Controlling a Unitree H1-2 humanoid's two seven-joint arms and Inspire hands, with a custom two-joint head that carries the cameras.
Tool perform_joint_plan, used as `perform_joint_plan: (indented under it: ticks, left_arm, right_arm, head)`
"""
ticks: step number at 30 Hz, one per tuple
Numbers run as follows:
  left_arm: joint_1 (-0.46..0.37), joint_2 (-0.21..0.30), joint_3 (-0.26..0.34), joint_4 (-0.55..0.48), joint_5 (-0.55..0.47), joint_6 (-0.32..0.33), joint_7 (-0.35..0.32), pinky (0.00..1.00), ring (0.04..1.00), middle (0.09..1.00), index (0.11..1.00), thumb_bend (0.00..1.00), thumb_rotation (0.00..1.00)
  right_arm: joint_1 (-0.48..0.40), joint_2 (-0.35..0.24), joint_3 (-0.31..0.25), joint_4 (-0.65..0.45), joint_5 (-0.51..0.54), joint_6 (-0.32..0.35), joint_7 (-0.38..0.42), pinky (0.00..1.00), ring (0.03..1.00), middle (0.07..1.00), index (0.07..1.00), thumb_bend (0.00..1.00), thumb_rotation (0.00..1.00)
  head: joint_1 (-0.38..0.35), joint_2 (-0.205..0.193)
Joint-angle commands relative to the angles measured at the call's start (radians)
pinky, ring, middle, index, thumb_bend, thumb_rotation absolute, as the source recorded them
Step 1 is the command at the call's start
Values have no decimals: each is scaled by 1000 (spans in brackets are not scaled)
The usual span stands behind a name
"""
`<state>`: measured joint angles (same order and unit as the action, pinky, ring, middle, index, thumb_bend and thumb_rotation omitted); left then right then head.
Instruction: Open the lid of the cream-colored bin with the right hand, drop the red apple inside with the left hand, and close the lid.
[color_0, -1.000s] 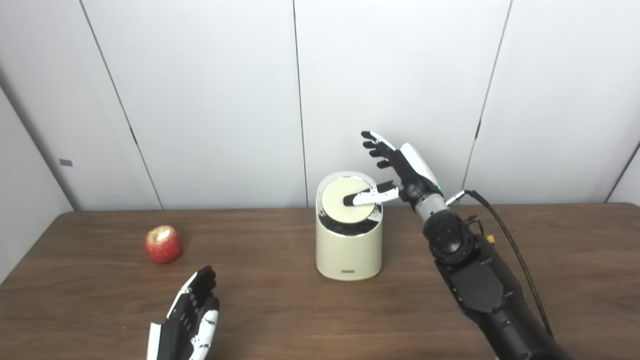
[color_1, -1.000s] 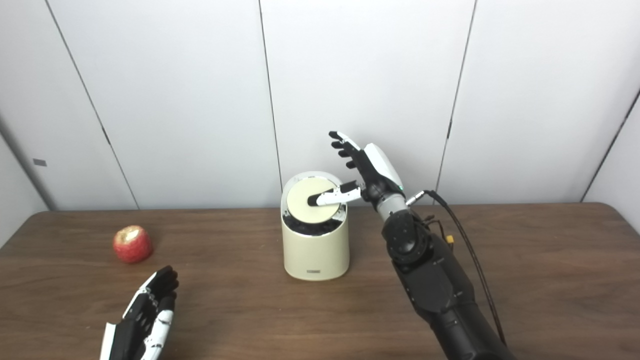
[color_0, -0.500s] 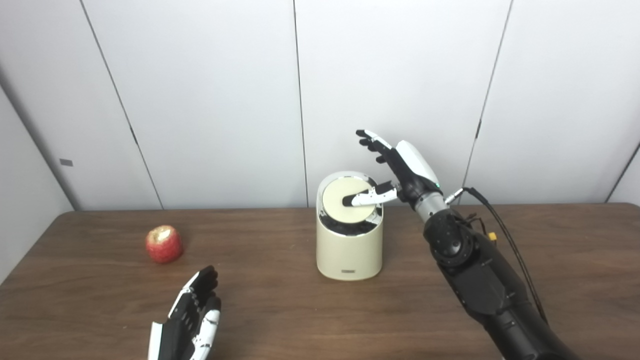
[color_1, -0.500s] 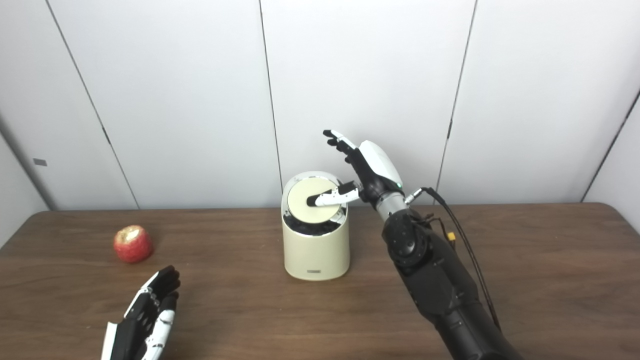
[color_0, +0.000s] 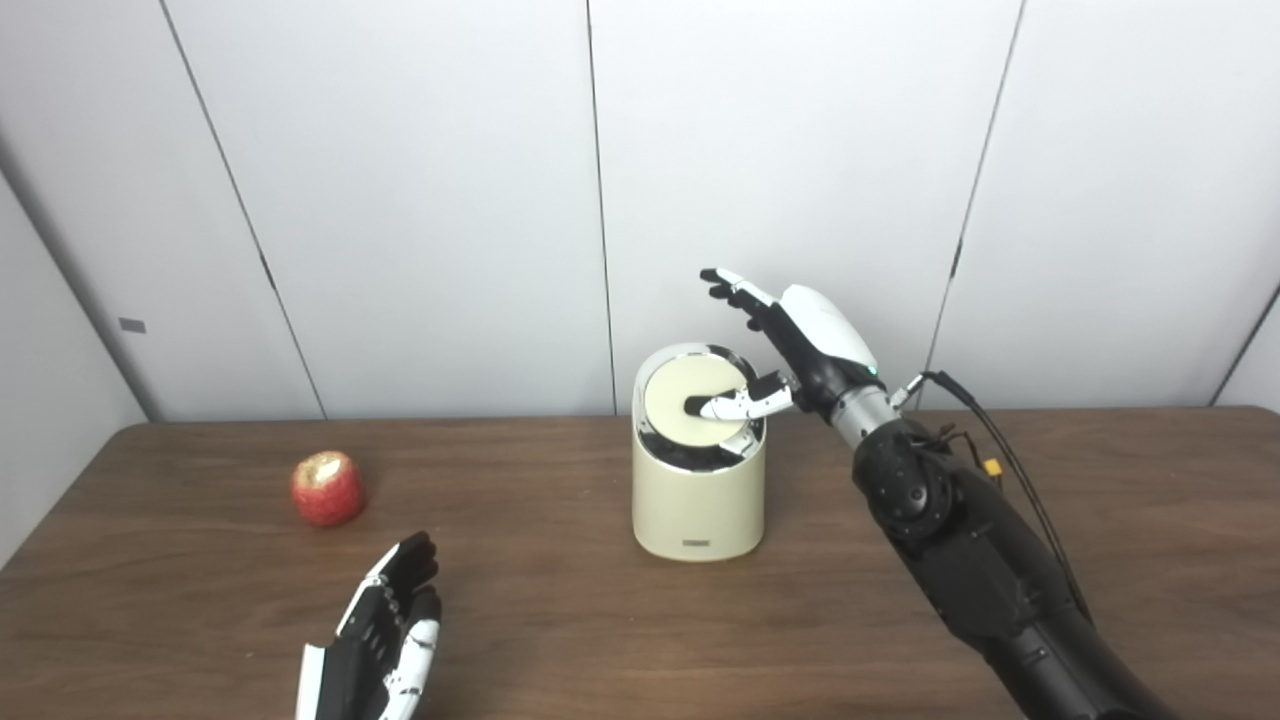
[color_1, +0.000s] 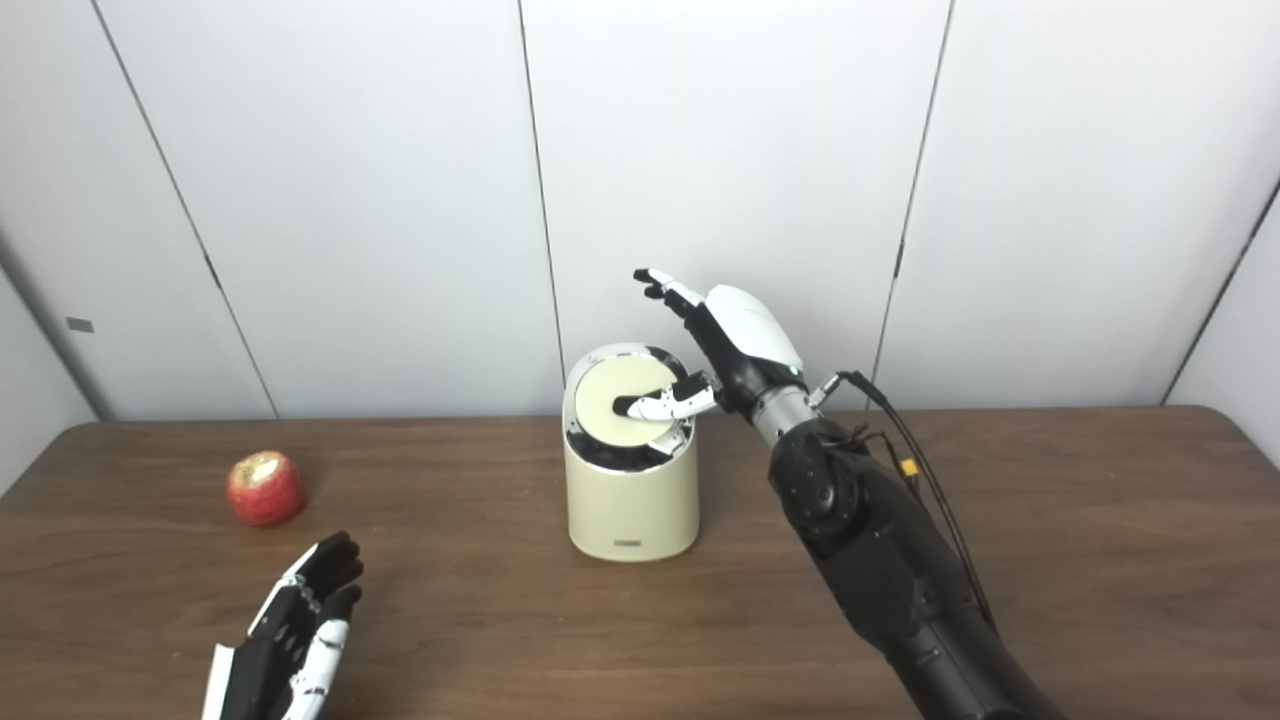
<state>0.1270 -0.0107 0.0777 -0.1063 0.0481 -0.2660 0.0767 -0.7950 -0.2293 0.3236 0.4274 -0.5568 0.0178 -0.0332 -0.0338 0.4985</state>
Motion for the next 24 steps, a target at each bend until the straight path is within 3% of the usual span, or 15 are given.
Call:
perform_joint_plan:
  ticks: [1, 8, 12, 16, 19, 20, 24]
  left_arm:
    - [44, -32, -13, 92, -1, 3, 12, 832, 849, 852, 862, 426, 560]
    - [40, -38, -14, 98, -7, 4, 13, 835, 852, 855, 863, 444, 566]
    - [41, -38, -13, 97, -4, -1, 13, 835, 850, 854, 861, 443, 555]
    - [41, -38, -12, 99, -9, -4, 12, 833, 847, 850, 862, 445, 539]
    - [43, -37, -13, 95, 4, 3, 15, 832, 848, 849, 860, 449, 551]
    - [43, -37, -13, 94, 3, 4, 15, 831, 849, 849, 858, 445, 546]
    - [43, -34, -11, 96, 2, 4, 16, 826, 848, 850, 859, 443, 540]
  right_arm:
    - [-21, -20, 8, -3, -32, 8, 18, 783, 887, 893, 930, 1000, 180]
    - [-18, -30, 34, 1, -55, 7, 19, 800, 896, 905, 936, 988, 136]
    - [-17, -20, 19, -7, -39, 10, 8, 801, 897, 902, 943, 969, 190]
    - [-7, 7, -60, -62, 42, 15, -9, 772, 861, 871, 912, 985, 269]
    - [14, 33, -156, -141, 147, 46, 0, 750, 854, 873, 906, 804, 318]
    - [22, 39, -183, -168, 171, 67, 3, 736, 844, 867, 898, 751, 406]
    - [59, 53, -266, -269, 250, 161, 28, 729, 830, 855, 880, 650, 563]
  head:
    - [1, 0]
    - [7, -2]
    - [4, -3]
    - [3, -3]
    - [7, 0]
    - [7, -1]
    - [4, -1]
